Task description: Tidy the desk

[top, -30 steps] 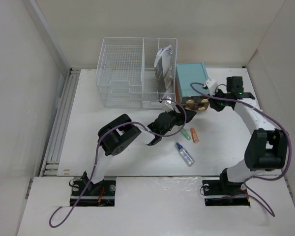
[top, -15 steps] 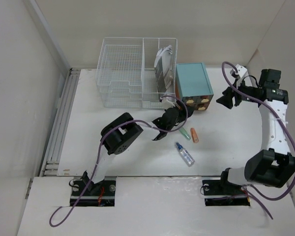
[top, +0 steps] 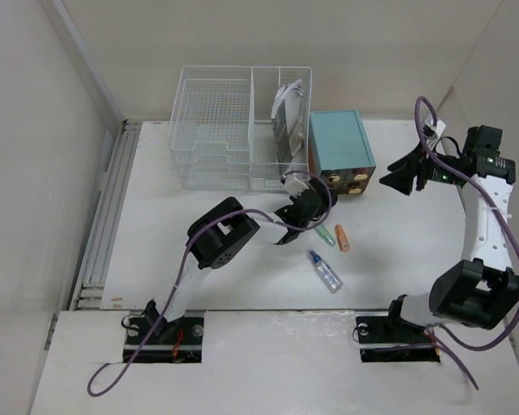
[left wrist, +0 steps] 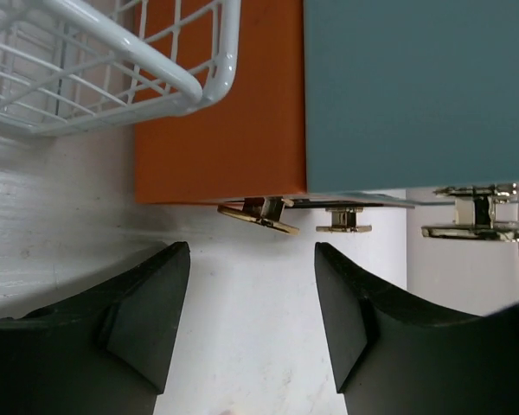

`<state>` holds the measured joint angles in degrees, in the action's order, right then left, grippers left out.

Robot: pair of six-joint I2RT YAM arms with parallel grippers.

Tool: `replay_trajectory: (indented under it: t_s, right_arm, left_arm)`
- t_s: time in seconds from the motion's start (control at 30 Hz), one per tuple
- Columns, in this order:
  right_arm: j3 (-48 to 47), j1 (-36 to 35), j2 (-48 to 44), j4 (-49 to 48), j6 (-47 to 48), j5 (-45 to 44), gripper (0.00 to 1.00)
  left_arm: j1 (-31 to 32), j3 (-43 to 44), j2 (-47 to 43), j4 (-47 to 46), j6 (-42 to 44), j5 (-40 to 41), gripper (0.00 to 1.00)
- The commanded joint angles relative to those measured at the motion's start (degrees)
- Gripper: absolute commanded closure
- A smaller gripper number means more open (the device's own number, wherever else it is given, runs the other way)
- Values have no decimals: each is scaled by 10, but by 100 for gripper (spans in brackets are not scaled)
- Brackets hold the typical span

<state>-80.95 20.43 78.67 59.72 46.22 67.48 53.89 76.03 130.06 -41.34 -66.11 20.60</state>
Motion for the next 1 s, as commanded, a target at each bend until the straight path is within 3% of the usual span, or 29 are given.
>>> replay_trajectory:
  t_s: [0.0,0.13,0.3,0.43,0.6,0.9,0.97]
  right_arm:
    - [-26,4,-26,11,7,55,39]
    - [-15,4,-38,11,20,72,39]
    - [7,4,-44,11,43,83,39]
    - [13,4,-49,11,55,83,40]
    - [32,4,-49,11,62,83,40]
    - [44,4,-44,16,78,83,40]
    - [44,4,-44,22,78,83,40]
  left_arm:
    - [-1,21,4,3,-10,34,44]
    - [-6,8,15,-31,-10,45,48]
    - [-11,3,26,-73,-10,52,61]
    - [-12,16,32,-68,-10,58,61]
    - [-12,21,32,-68,-17,64,74]
    - [-6,10,32,-74,-22,69,75]
    - [-6,10,32,-74,-22,69,64]
